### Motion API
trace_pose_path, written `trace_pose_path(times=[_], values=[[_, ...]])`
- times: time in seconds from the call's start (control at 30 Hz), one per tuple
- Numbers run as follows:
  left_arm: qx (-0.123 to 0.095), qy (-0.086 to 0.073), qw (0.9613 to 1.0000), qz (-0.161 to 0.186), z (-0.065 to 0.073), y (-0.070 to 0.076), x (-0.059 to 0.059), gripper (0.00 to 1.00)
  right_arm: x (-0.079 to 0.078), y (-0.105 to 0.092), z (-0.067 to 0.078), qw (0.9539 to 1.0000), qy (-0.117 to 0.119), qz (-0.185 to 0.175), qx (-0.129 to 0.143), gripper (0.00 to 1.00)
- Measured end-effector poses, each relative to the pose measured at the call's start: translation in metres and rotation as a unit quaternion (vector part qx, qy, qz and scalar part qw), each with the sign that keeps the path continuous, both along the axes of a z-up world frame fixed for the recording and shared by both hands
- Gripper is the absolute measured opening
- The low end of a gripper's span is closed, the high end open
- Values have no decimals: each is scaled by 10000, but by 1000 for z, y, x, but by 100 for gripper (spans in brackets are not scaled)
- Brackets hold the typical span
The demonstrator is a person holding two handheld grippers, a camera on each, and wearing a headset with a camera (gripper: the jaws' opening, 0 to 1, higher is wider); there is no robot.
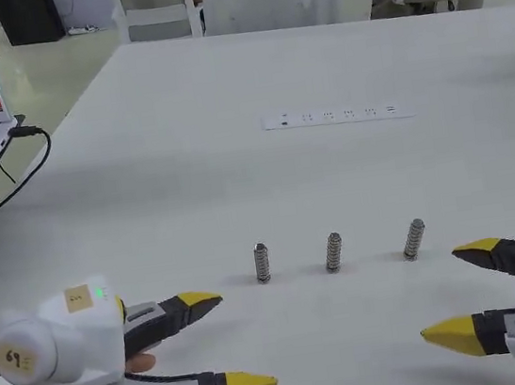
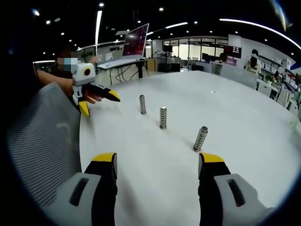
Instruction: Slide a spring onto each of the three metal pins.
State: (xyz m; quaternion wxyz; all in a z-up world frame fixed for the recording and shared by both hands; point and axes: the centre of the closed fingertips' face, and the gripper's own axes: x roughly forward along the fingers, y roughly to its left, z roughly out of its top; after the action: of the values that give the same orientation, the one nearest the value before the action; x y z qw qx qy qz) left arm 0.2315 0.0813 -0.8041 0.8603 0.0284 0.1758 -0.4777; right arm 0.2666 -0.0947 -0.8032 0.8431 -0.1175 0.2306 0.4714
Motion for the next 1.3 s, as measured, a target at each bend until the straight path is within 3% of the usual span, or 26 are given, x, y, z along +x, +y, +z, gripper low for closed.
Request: trace_pose_path(times=[0.4, 1.3], values=[[-9, 17, 10000, 62, -1, 1, 1, 66, -1, -5, -2, 9995, -29, -168, 251, 85], [-2, 47, 9998, 177, -1, 4, 4, 69, -2, -5, -2, 9994, -10, -185, 290, 94]])
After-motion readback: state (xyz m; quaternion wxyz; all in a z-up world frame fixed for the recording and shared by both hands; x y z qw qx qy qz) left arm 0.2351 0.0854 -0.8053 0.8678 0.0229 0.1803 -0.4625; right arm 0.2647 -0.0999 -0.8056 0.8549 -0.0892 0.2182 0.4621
